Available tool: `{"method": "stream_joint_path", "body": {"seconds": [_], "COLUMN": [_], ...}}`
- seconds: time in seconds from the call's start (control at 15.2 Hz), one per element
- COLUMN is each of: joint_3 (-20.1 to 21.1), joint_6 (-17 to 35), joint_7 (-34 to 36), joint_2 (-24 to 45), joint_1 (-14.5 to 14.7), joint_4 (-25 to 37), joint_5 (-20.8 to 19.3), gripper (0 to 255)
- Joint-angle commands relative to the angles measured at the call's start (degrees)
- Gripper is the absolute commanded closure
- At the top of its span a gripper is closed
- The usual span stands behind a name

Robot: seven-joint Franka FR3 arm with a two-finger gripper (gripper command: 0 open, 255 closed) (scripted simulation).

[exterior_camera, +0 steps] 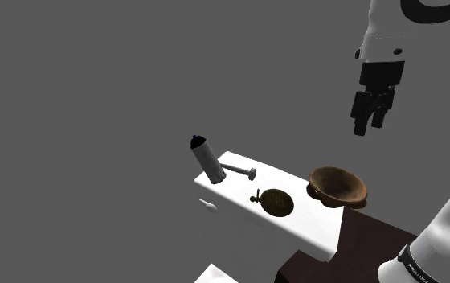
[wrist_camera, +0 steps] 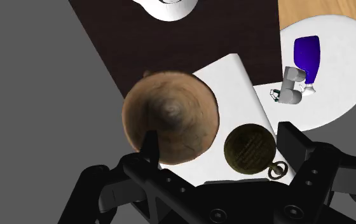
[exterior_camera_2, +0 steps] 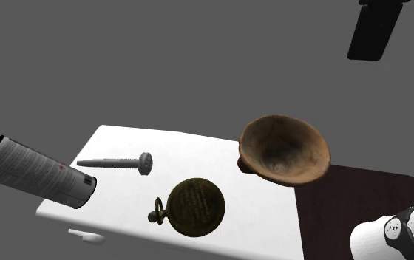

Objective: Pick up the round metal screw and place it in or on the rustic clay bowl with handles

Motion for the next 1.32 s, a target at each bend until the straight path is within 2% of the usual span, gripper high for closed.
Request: {"method": "stream_joint_path", "body": {"seconds": [0.0,0.59,1.25], "joint_3": [0.0,-1.0,-0.8], "joint_6": [0.0,18.7,34.9], "joint_7": [0.0,-7.5,-16.0], "joint_2": [0.0,15.6,36.3], "joint_1": [0.0,3.2,6.6], "joint_4": [0.0,-0.7,6.2], "joint_5": [0.0,0.7,3.2], "gripper": [0,0,0]}}
